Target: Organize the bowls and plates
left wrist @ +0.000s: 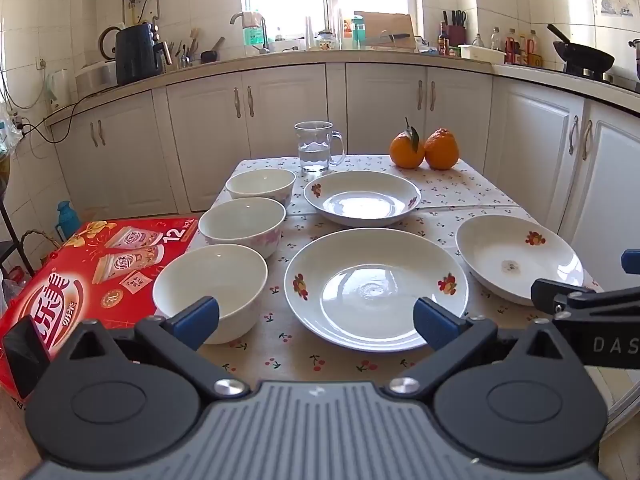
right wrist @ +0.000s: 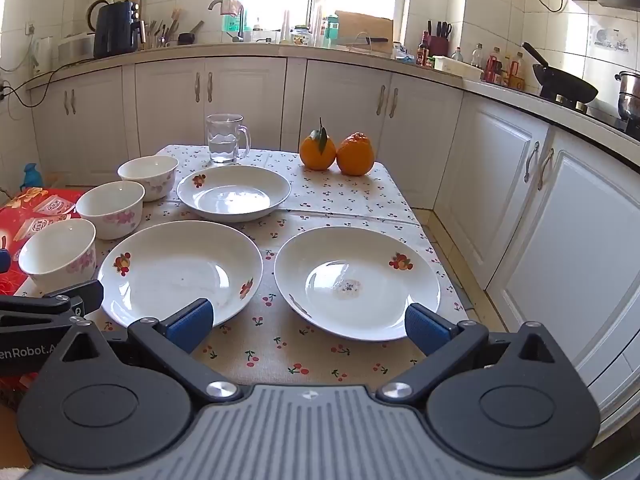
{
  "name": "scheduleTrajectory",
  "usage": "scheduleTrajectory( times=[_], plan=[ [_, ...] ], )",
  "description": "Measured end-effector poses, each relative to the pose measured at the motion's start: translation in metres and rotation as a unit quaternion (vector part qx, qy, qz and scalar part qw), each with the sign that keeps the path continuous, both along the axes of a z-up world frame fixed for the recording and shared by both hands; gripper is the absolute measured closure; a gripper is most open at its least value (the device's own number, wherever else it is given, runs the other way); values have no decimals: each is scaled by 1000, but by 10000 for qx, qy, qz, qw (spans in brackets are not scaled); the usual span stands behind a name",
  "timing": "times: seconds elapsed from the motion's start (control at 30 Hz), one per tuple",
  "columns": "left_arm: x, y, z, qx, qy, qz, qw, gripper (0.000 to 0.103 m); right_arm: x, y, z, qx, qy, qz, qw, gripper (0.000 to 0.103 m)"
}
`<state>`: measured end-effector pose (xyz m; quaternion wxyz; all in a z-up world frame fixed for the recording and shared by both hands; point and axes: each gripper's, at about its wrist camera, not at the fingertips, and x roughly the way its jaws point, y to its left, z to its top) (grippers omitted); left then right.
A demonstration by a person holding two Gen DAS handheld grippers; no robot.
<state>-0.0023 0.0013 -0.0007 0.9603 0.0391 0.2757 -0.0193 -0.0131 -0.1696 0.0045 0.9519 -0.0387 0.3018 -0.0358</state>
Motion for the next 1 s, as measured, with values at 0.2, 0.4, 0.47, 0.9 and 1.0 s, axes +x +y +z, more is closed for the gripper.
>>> scheduleTrajectory(
  times=[0.2,0.4,0.47,0.9,1.0],
  plan=[
    [-6,0,0,105,-65,26,9999,0,0,1,0,-17,-2,3,10000,0],
    [-6,3,3,31,-31,6,10000,0,-3,4,4,-43,-15,6,10000,0],
    [-2,1,2,24,-27,18,10000,0,-3,3,5,-37,-13,8,10000,0],
    [-1,1,2,10,-18,21,10000,0,-3,3,4,-69,-30,13,10000,0],
    [-1,2,2,7,-22,26,10000,1,-4,3,4,-66,-35,14,10000,0]
  ],
)
